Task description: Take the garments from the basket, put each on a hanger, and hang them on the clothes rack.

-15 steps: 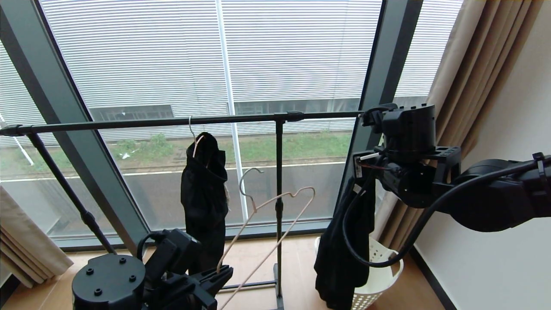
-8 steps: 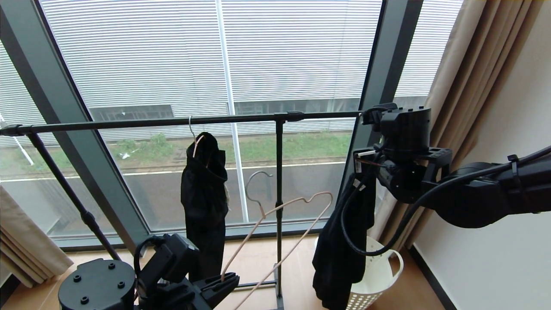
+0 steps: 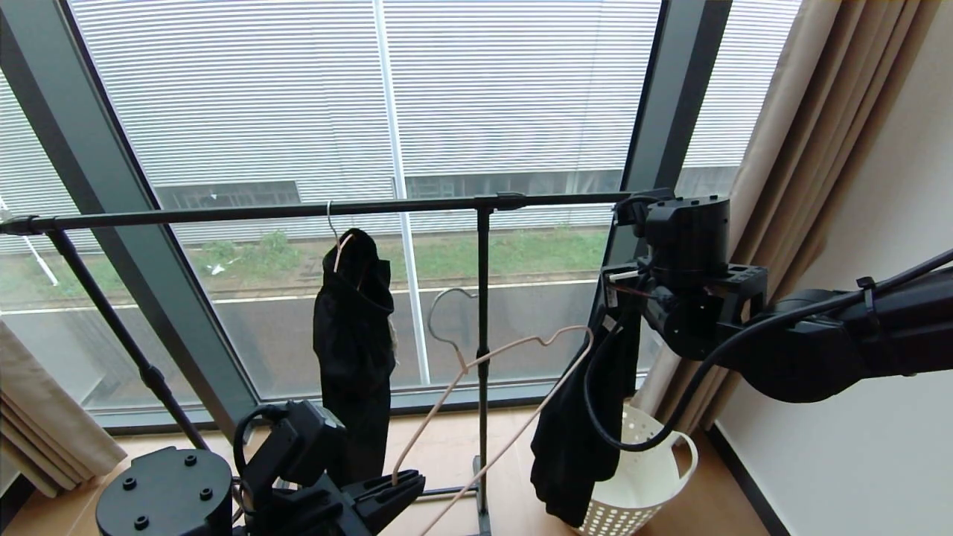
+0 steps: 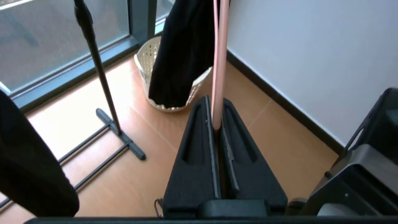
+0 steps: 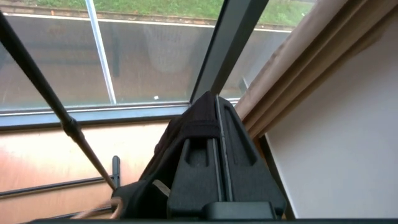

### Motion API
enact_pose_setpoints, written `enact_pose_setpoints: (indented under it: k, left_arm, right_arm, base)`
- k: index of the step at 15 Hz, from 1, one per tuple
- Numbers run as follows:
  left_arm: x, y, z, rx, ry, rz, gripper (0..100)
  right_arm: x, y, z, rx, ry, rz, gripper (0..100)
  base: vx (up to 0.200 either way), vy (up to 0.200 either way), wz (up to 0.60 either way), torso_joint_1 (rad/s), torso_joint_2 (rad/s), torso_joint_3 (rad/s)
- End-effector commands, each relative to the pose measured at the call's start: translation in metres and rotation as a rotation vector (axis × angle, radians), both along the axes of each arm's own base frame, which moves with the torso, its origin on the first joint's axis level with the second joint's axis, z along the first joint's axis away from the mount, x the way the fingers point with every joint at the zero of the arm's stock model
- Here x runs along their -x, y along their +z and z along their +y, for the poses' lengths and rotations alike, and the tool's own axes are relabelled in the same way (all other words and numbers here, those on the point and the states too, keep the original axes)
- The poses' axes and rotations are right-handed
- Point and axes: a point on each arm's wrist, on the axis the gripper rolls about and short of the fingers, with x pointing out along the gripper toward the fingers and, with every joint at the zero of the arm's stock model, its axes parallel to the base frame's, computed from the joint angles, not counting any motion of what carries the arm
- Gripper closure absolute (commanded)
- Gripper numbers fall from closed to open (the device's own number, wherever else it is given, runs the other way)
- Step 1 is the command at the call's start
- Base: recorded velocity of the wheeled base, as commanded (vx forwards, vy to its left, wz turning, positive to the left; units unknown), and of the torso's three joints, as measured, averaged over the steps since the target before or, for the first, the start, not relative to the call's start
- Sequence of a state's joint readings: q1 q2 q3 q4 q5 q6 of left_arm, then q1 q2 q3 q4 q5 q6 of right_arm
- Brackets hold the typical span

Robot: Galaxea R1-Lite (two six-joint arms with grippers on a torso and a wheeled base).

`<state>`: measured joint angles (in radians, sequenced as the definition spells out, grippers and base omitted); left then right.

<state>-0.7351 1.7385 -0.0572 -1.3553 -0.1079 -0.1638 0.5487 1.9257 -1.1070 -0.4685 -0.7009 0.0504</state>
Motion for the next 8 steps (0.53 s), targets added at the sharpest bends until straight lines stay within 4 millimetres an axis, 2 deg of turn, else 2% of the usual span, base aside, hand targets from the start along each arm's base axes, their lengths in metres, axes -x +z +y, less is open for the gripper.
enact_pose_setpoints:
  k: [1, 3, 4, 8]
  left_arm:
    - [0.001, -0.004, -0.001, -0.009, -0.006, 0.012, 100]
    - [0.001, -0.006, -0.002, -0.015, -0.013, 0.017, 100]
    - [0.001, -0.006, -0.003, -0.011, -0.014, 0.014, 100]
    - [0.003, -0.007, -0.003, -0.007, -0.018, 0.007, 100]
  right_arm:
    - [0.005, -0.004, 0.007, 0.006, 0.022, 0.01, 100]
    - [0.008, -0.006, 0.013, 0.011, 0.039, 0.016, 100]
    - [0.006, -0.013, 0.014, 0.022, 0.039, 0.033, 100]
    - [-0.004, -0.02, 0.017, 0.021, 0.009, 0.001, 100]
  base:
    - [0.0, 0.0, 0.0, 0.0, 0.0, 0.0]
    - [0.0, 0.0, 0.0, 0.0, 0.0, 0.0]
    - [0.0, 0.0, 0.0, 0.0, 0.0, 0.0]
    - [0.0, 0.0, 0.0, 0.0, 0.0, 0.0]
